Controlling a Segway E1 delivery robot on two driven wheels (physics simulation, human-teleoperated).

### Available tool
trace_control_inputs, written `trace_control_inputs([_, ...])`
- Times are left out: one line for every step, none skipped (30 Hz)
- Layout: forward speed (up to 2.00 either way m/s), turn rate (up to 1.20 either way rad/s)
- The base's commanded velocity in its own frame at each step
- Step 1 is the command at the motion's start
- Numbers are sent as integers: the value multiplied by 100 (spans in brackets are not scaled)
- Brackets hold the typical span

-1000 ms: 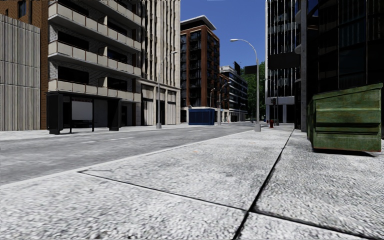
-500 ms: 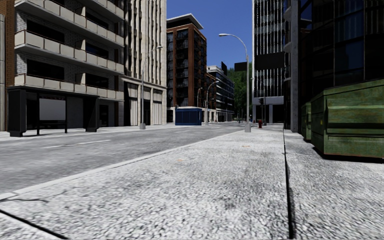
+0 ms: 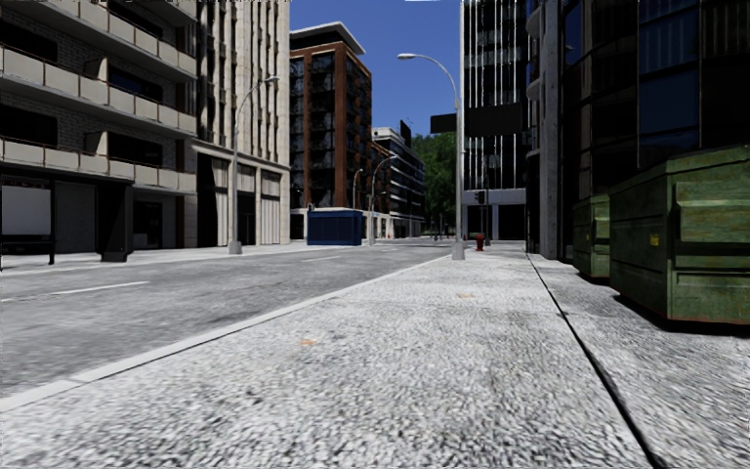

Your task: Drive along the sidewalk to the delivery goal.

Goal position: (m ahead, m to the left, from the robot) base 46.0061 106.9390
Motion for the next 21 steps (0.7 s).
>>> trace_control_inputs([200, -102])
trace_control_inputs([200, -102])
trace_control_inputs([200, -98])
trace_control_inputs([200, -81])
trace_control_inputs([200, -65])
trace_control_inputs([200, -65])
trace_control_inputs([200, -19])
trace_control_inputs([200, -9])
trace_control_inputs([200, -8])
trace_control_inputs([200, -8])
trace_control_inputs([200, -8])
trace_control_inputs([200, -7])
trace_control_inputs([200, -8])
trace_control_inputs([200, -8])
trace_control_inputs([200, -8])
trace_control_inputs([200, -8])
trace_control_inputs([200, -8])
trace_control_inputs([200, -8])
trace_control_inputs([200, -8])
trace_control_inputs([200, -8])
trace_control_inputs([200, -8])
